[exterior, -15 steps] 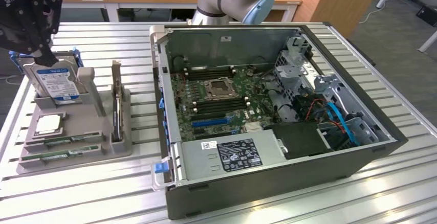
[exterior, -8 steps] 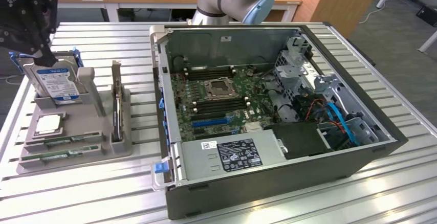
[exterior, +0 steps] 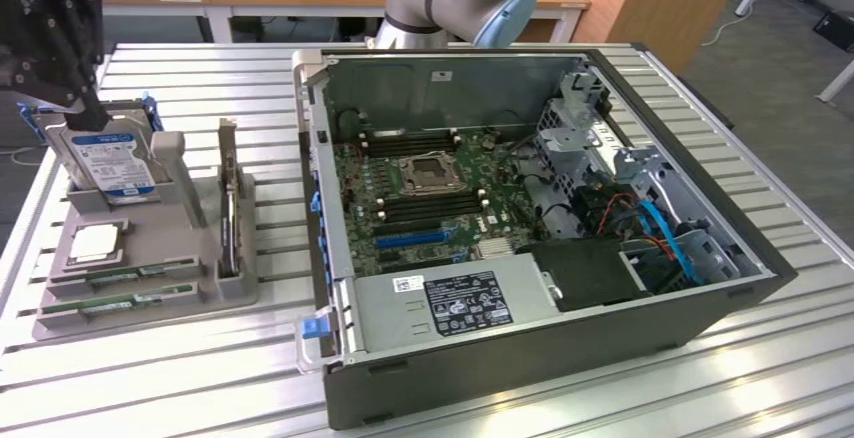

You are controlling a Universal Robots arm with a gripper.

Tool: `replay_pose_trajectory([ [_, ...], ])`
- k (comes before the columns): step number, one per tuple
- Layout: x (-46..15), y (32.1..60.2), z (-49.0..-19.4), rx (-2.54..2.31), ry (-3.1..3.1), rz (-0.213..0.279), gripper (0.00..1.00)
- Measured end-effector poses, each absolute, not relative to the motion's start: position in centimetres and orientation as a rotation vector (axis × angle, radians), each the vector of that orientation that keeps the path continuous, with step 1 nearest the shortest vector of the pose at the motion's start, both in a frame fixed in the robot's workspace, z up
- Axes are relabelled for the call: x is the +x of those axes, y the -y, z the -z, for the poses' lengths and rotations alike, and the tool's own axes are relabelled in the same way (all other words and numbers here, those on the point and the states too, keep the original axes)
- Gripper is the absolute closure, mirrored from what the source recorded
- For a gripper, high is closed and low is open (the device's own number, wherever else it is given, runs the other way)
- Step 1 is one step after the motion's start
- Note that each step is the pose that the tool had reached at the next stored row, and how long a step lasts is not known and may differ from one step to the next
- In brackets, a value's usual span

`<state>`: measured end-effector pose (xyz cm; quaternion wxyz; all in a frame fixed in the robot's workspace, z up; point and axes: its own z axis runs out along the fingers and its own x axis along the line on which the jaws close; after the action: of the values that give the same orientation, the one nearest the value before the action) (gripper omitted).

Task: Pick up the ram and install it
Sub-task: 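Pick up the ram and move it above insertion slot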

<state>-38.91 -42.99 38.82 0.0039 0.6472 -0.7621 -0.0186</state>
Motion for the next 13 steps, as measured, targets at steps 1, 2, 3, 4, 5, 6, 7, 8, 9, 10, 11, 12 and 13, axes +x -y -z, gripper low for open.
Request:
replay_pose_trajectory([
  [1,-38.91,42.99,-38.81,2.051,2.368,0.058,0.89],
  [2,-38.91,42.99,-38.81,2.072,2.349,0.058,0.89],
  [3,-38.91,42.99,-38.80,2.093,2.330,0.058,0.89],
  [4,-38.91,42.99,-38.79,2.114,2.311,0.058,0.89],
  [5,-38.91,42.99,-38.78,2.134,2.292,0.058,0.89],
  [6,-38.91,42.99,-38.77,2.154,2.272,0.057,0.89],
  [7,-38.91,42.99,-38.76,2.176,2.252,0.057,0.89],
  [8,-38.91,42.99,-38.76,2.186,2.242,0.057,0.89],
  [9,-38.91,42.99,-38.77,2.186,2.241,0.057,0.89],
  [10,-38.91,42.99,-38.77,2.186,2.241,0.057,0.89],
  [11,-38.91,42.99,-38.75,2.186,2.241,0.057,0.89],
  [12,-38.91,42.99,-38.76,2.186,2.241,0.057,0.89],
  [13,-38.91,42.99,-38.75,2.186,2.241,0.057,0.89],
])
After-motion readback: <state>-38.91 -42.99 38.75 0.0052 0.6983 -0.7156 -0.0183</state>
